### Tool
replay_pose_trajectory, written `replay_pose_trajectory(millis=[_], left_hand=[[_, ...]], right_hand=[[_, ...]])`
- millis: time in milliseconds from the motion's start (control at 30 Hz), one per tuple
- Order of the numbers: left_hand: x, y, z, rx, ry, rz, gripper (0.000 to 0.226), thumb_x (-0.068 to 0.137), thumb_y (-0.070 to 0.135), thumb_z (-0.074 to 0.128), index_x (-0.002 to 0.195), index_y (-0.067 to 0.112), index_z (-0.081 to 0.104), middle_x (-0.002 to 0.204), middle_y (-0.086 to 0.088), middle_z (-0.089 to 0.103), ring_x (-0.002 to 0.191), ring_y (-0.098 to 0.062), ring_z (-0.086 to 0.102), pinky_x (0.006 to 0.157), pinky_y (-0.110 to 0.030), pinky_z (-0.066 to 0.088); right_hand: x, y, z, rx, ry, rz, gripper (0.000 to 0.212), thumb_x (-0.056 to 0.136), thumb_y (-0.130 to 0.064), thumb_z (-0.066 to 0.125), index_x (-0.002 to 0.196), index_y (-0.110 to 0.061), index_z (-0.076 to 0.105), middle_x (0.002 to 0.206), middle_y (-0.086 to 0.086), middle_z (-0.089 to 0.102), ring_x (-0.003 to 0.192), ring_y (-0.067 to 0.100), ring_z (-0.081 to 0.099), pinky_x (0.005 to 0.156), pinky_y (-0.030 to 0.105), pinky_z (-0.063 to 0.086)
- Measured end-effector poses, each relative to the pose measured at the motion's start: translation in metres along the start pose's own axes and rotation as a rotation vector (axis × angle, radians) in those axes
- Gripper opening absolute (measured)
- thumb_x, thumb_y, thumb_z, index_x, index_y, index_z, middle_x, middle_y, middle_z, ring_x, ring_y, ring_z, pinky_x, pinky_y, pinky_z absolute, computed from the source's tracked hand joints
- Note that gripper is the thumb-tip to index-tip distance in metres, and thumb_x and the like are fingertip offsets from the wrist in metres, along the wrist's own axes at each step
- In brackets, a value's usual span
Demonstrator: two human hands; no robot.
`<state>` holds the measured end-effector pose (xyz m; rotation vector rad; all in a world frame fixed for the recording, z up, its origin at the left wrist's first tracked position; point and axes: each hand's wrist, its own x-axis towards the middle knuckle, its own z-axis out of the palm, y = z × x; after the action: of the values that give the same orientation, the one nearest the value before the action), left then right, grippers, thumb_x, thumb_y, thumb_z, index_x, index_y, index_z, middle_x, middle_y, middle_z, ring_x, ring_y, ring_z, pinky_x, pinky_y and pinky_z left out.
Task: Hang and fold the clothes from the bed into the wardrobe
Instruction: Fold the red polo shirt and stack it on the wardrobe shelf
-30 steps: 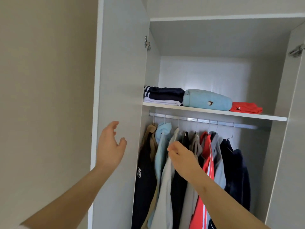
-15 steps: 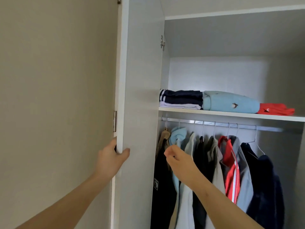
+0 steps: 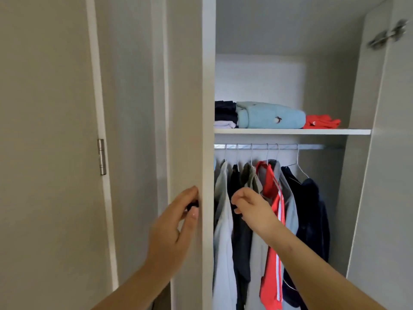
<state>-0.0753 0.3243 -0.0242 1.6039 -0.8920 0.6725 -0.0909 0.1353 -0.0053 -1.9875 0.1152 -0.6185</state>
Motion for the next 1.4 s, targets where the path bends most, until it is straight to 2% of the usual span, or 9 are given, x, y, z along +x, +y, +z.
replay_pose_trajectory(millis=[200, 333, 400, 500, 700, 867, 1033, 1200, 1400], left_hand=[[0.021, -0.007, 0.073, 0.091, -0.071, 0.192, 0.039, 0.091, 0.031, 0.044, 0.128, 0.021, 0.052, 0.136, 0.013, 0.043, 0.13, 0.002, 0.036, 0.106, -0.011, 0.027], [0.043, -0.014, 0.133, 0.209, -0.07, 0.305, 0.035, 0.09, 0.024, 0.047, 0.121, 0.015, 0.061, 0.136, 0.0, 0.048, 0.135, -0.021, 0.031, 0.107, -0.039, 0.028], [0.055, -0.019, 0.164, 0.281, -0.09, 0.297, 0.035, 0.089, 0.026, 0.046, 0.119, 0.017, 0.061, 0.138, -0.004, 0.049, 0.136, -0.026, 0.025, 0.105, -0.047, 0.026], [0.075, -0.035, 0.21, 0.399, -0.187, 0.198, 0.039, 0.089, 0.028, 0.052, 0.129, 0.027, 0.05, 0.15, 0.004, 0.031, 0.144, -0.026, 0.01, 0.11, -0.055, 0.016], [0.128, -0.073, 0.287, 0.483, -0.345, -0.013, 0.073, 0.082, 0.027, 0.065, 0.141, 0.037, 0.023, 0.156, 0.013, -0.005, 0.143, -0.019, -0.019, 0.111, -0.059, 0.015], [0.148, -0.101, 0.329, 0.77, -0.356, -0.043, 0.093, 0.082, 0.029, 0.065, 0.146, 0.04, -0.002, 0.152, 0.007, -0.024, 0.139, -0.03, -0.026, 0.109, -0.061, 0.014], [0.158, -0.118, 0.343, 0.959, -0.375, -0.05, 0.113, 0.085, 0.034, 0.061, 0.119, 0.044, -0.046, 0.152, 0.0, -0.029, 0.126, -0.027, -0.04, 0.111, -0.056, 0.015], [0.169, -0.123, 0.35, 1.037, -0.364, -0.064, 0.116, 0.085, 0.04, 0.06, 0.112, 0.041, -0.053, 0.15, -0.001, -0.034, 0.133, -0.032, -0.034, 0.111, -0.055, 0.018], [0.169, -0.127, 0.356, 1.085, -0.352, -0.077, 0.114, 0.086, 0.041, 0.057, 0.113, 0.04, -0.055, 0.123, 0.002, -0.058, 0.122, -0.032, -0.043, 0.111, -0.056, 0.017]], right_hand=[[0.0, 0.04, -0.043, -0.043, 0.116, 0.14, 0.017, 0.093, -0.015, 0.044, 0.082, -0.02, 0.056, 0.082, 0.0, 0.058, 0.073, 0.015, 0.054, 0.06, 0.022, 0.041], [0.015, 0.061, -0.079, -0.036, 0.181, 0.174, 0.016, 0.093, -0.014, 0.043, 0.085, -0.018, 0.057, 0.09, 0.002, 0.063, 0.076, 0.013, 0.057, 0.063, 0.02, 0.042], [0.027, 0.071, -0.097, -0.031, 0.19, 0.176, 0.017, 0.092, -0.014, 0.043, 0.085, -0.019, 0.058, 0.089, 0.002, 0.064, 0.075, 0.013, 0.057, 0.063, 0.021, 0.044], [0.049, 0.088, -0.123, -0.026, 0.207, 0.157, 0.019, 0.092, -0.014, 0.043, 0.083, -0.021, 0.058, 0.085, 0.001, 0.064, 0.075, 0.013, 0.058, 0.062, 0.02, 0.045], [0.105, 0.119, -0.171, -0.069, 0.144, 0.129, 0.018, 0.094, -0.017, 0.041, 0.085, -0.024, 0.055, 0.088, 0.003, 0.062, 0.078, 0.016, 0.058, 0.066, 0.022, 0.045], [0.149, 0.142, -0.197, -0.026, 0.095, 0.092, 0.02, 0.094, -0.017, 0.042, 0.08, -0.025, 0.054, 0.079, -0.003, 0.057, 0.069, 0.009, 0.054, 0.052, 0.01, 0.041], [0.181, 0.166, -0.201, 0.025, 0.045, 0.096, 0.023, 0.094, -0.013, 0.042, 0.076, -0.022, 0.052, 0.075, -0.001, 0.055, 0.065, 0.01, 0.051, 0.051, 0.013, 0.04], [0.207, 0.176, -0.197, 0.067, 0.001, 0.082, 0.021, 0.095, -0.015, 0.042, 0.08, -0.021, 0.055, 0.079, -0.001, 0.057, 0.069, 0.009, 0.054, 0.053, 0.014, 0.04], [0.219, 0.187, -0.198, 0.058, -0.011, 0.09, 0.022, 0.094, -0.015, 0.043, 0.078, -0.023, 0.056, 0.073, -0.004, 0.055, 0.068, 0.01, 0.053, 0.05, 0.014, 0.039]])
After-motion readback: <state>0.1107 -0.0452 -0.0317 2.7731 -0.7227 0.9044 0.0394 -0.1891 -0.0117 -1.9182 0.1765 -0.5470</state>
